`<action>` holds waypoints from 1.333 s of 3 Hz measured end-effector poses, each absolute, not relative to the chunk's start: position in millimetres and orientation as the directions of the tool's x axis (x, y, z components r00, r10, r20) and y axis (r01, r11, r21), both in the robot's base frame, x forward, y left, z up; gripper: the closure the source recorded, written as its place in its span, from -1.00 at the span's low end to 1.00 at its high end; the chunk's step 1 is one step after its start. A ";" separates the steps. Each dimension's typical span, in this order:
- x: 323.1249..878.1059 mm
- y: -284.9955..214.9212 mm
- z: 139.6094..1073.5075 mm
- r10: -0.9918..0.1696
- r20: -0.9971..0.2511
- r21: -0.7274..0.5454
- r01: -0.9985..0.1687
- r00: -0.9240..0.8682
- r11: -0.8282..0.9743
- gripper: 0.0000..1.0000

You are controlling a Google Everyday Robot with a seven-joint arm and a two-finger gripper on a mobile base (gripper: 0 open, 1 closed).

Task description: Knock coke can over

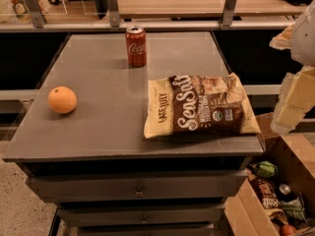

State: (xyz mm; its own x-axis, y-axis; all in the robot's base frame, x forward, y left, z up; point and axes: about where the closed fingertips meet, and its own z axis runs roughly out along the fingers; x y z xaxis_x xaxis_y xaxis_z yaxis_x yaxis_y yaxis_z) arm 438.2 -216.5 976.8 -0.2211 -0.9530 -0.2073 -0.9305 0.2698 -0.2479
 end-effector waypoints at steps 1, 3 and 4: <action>438.2 -216.5 976.8 -0.953 -0.207 -0.248 -0.930 -0.221 0.270 -1.00; 524.5 -199.5 973.6 -0.959 -0.221 -0.277 -0.931 -0.178 0.237 -1.00; 579.7 -186.0 970.9 -0.964 -0.211 -0.299 -0.928 -0.162 0.222 -1.00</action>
Offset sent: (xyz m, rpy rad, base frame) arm 0.0802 0.0113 -0.0072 0.0318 -0.0081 0.0462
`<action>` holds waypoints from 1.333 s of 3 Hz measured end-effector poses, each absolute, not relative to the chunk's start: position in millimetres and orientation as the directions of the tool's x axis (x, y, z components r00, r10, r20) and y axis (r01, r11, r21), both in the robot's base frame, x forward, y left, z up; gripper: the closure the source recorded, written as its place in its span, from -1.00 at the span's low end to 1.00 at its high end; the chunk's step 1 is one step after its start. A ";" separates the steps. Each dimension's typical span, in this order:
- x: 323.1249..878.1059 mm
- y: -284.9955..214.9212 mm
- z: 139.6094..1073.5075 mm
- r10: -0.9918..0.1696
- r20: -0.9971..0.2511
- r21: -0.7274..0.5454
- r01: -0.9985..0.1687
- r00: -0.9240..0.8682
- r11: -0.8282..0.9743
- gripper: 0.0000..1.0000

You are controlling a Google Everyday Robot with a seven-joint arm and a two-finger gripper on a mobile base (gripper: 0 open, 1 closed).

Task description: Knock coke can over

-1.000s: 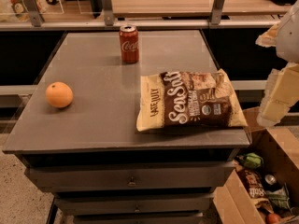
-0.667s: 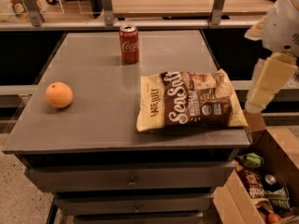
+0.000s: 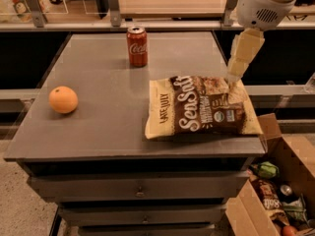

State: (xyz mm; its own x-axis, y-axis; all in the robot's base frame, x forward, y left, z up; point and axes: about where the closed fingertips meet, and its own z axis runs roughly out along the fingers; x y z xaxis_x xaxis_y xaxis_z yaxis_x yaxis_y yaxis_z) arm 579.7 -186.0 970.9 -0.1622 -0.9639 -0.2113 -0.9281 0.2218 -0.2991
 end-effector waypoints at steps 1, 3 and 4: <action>632.9 -173.0 964.1 -0.954 -0.247 -0.290 -0.927 -0.168 0.239 -1.00; 704.9 -134.5 945.2 -0.867 -0.476 -0.241 -0.927 -0.145 0.287 -1.00; 720.8 -114.9 946.6 -0.767 -0.634 -0.237 -0.921 -0.095 0.310 -1.00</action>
Offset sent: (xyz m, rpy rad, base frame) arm 0.1524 0.0486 -0.0159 0.2365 0.0181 -0.0064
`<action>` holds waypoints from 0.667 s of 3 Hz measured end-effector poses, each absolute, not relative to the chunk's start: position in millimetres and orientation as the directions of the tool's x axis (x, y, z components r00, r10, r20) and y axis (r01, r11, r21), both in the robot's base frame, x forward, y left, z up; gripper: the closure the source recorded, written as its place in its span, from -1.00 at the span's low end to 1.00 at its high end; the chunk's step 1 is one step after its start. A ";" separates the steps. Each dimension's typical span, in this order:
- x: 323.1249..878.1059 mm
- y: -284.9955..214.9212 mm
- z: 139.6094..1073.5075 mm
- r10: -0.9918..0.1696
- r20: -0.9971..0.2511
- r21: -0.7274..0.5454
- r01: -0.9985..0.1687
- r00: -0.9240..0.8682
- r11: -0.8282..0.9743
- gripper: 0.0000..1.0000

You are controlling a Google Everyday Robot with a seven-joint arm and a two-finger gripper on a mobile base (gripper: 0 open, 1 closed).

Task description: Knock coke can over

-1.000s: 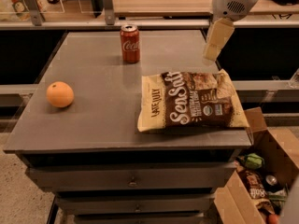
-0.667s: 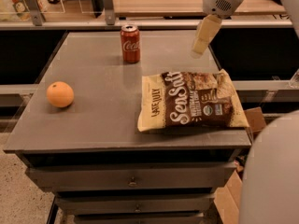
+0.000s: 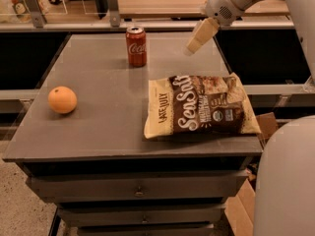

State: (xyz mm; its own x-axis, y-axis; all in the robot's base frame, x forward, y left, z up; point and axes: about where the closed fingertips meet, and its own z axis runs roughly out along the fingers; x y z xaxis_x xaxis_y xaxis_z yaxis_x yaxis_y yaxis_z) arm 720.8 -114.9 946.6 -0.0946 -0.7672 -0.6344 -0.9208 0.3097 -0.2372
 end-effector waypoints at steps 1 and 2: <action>728.8 -96.7 945.6 -0.677 -0.735 -0.262 -0.908 -0.033 0.328 -1.00; 735.0 -82.7 928.9 -0.643 -0.766 -0.272 -0.893 -0.024 0.358 -1.00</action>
Offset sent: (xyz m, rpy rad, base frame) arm 0.0160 0.0445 -0.0436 0.2187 -0.1464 -0.0509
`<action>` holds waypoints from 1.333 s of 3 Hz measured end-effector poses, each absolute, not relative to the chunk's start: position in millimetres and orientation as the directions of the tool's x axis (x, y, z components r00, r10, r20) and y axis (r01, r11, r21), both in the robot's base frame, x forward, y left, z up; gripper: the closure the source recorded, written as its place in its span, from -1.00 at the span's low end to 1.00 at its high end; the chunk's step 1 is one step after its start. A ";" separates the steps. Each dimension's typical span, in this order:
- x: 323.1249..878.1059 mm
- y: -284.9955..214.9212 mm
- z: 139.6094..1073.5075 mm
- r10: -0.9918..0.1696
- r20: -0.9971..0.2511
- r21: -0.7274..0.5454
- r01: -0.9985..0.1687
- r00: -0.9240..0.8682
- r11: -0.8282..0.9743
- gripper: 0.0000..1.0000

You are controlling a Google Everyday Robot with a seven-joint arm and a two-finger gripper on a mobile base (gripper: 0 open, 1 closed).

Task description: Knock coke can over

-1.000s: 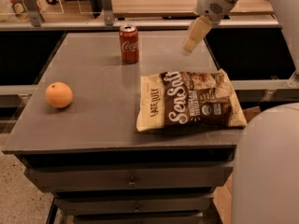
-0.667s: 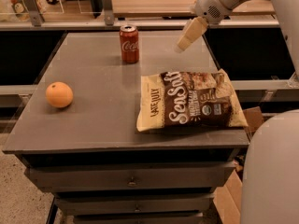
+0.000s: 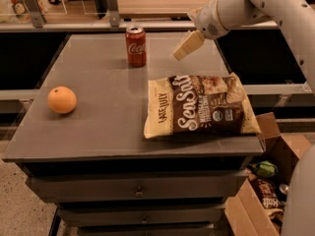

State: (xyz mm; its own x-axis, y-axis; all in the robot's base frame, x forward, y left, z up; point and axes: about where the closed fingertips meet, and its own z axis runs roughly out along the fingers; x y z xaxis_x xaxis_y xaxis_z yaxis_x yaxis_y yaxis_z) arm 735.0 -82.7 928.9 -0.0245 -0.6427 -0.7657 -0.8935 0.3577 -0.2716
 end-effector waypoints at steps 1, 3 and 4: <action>739.8 -68.0 905.2 -0.616 -0.787 -0.259 -0.888 -0.035 0.380 -1.00; 747.4 -28.0 882.0 -0.558 -0.829 -0.214 -0.904 -0.032 0.370 -1.00; 752.9 -5.6 879.1 -0.517 -0.855 -0.190 -0.914 -0.026 0.360 -1.00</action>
Offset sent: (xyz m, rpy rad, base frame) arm 0.0141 0.0521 -0.0590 0.0820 0.0228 -0.0129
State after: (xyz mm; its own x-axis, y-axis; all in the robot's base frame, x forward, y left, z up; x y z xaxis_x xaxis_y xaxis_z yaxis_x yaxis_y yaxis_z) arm 752.9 -5.6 879.1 -0.0264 -0.5175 -0.8553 -0.9135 0.3599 -0.1895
